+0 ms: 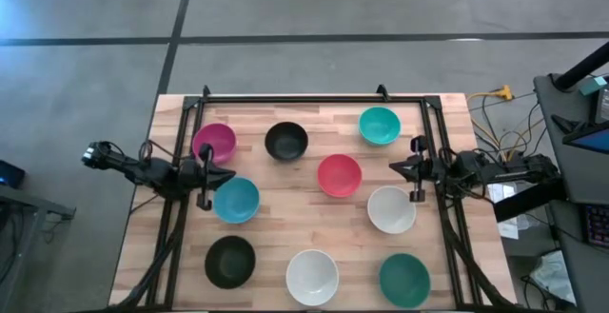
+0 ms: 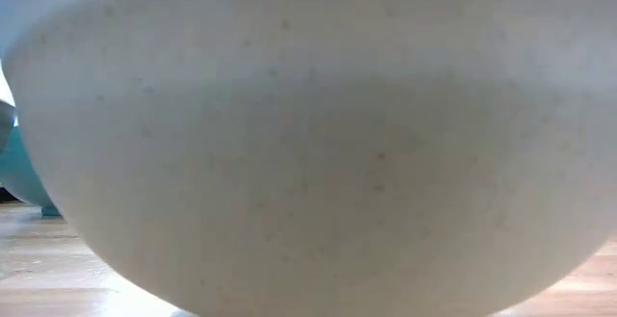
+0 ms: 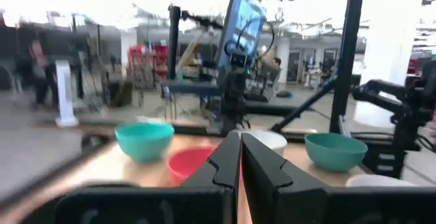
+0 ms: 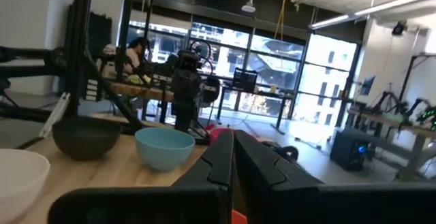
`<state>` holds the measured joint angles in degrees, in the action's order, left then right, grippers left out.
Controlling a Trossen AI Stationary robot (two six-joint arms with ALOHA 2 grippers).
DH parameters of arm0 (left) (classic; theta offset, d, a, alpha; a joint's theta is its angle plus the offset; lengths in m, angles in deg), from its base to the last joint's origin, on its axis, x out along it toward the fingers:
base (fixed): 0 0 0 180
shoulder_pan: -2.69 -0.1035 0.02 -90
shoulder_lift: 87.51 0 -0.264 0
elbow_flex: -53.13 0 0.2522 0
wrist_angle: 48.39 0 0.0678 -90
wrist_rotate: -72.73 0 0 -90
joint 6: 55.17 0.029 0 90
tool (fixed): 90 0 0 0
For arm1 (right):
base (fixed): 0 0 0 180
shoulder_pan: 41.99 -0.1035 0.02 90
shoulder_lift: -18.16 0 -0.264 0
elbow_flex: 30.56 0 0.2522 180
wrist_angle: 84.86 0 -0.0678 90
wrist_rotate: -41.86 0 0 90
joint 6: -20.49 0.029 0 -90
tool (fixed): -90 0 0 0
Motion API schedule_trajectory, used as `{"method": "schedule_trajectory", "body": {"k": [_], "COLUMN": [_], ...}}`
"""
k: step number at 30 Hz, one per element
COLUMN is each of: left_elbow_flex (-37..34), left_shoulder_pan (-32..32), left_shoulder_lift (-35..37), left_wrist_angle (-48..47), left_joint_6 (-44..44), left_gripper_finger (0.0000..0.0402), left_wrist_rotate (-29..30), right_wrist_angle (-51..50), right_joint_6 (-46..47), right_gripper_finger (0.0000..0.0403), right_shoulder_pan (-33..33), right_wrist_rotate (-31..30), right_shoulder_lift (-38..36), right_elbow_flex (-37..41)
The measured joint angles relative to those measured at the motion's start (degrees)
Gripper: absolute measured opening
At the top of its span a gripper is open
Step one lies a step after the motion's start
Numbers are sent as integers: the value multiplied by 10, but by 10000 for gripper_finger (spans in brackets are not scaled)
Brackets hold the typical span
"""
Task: Nest bowls inside each other
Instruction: Stack the top blue bowl on the orange bowl
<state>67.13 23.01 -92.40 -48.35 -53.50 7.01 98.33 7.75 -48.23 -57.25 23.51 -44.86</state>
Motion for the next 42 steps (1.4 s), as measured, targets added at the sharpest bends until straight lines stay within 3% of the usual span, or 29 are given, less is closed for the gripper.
{"method": "schedule_trajectory", "body": {"k": [4,10,21,24,26,28,30,33,39,42], "left_elbow_flex": [0,0,0,0,0,0,0,16,181,264], "left_shoulder_pan": [0,0,-1,-1,-1,0,0,0,0,0], "left_shoulder_lift": [1,0,1,-9,-30,-68,-123,-220,-468,-581], "left_wrist_angle": [38,149,400,410,367,339,338,375,395,356], "left_joint_6": [3,5,155,153,152,149,126,112,166,198], "left_gripper_finger": [0,0,0,0,0,0,0,0,0,0], "left_wrist_rotate": [0,0,27,-20,-98,-163,-174,-133,-90,12], "right_wrist_angle": [16,54,253,299,312,328,352,438,579,560], "right_joint_6": [79,294,223,226,217,199,184,181,132,91], "right_gripper_finger": [9,9,9,9,9,9,9,9,9,9], "right_shoulder_pan": [0,0,0,0,0,0,-1,-6,-21,-21], "right_wrist_rotate": [0,0,-42,-24,34,100,140,154,155,155], "right_shoulder_lift": [0,0,0,7,21,48,88,172,385,481], "right_elbow_flex": [0,0,0,0,0,-1,0,0,-37,-87]}}
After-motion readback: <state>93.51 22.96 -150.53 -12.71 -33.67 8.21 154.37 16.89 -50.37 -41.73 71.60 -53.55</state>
